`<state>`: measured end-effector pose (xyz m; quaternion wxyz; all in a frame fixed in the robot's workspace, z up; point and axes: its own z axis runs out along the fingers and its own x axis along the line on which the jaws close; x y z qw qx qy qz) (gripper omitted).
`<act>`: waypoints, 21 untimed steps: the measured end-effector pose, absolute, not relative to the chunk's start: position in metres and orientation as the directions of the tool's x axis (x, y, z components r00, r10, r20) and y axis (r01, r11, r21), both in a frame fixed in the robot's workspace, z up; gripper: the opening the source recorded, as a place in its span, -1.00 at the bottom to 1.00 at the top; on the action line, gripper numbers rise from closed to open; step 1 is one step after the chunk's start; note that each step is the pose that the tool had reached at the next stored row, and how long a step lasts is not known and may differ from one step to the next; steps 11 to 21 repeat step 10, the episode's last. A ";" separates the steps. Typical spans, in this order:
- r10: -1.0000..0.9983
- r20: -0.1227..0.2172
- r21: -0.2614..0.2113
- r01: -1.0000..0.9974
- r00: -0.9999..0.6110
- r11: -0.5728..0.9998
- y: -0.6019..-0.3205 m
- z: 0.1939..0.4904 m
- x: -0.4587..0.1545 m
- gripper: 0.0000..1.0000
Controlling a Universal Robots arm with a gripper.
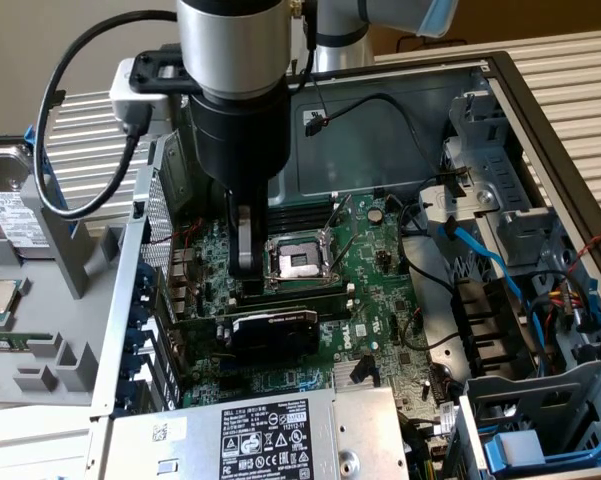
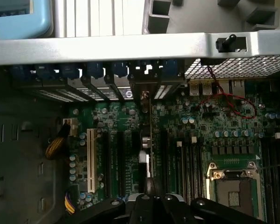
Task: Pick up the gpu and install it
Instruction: 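Press down on the gpu until it lock into place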
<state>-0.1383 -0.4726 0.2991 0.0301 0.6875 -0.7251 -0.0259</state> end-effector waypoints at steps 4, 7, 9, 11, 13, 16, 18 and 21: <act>-0.999 0.008 0.079 -0.995 -0.053 0.053 -0.472 0.303 -0.132 -0.79; -0.999 0.008 0.079 -0.995 -0.053 0.053 -0.472 0.304 -0.131 -0.79; -0.999 0.008 0.079 -0.995 -0.053 0.053 -0.472 0.304 -0.131 -0.79; -0.999 0.008 0.079 -0.995 -0.053 0.053 -0.472 0.304 -0.131 -0.79; -0.999 0.008 0.079 -0.995 -0.053 0.053 -0.472 0.304 -0.131 -0.79; -0.999 0.008 0.079 -0.995 -0.053 0.053 -0.472 0.304 -0.131 -0.79; -0.999 0.008 0.079 -0.995 -0.053 0.053 -0.472 0.304 -0.131 -0.79; -0.999 0.008 0.079 -0.995 -0.053 0.053 -0.472 0.304 -0.131 -0.79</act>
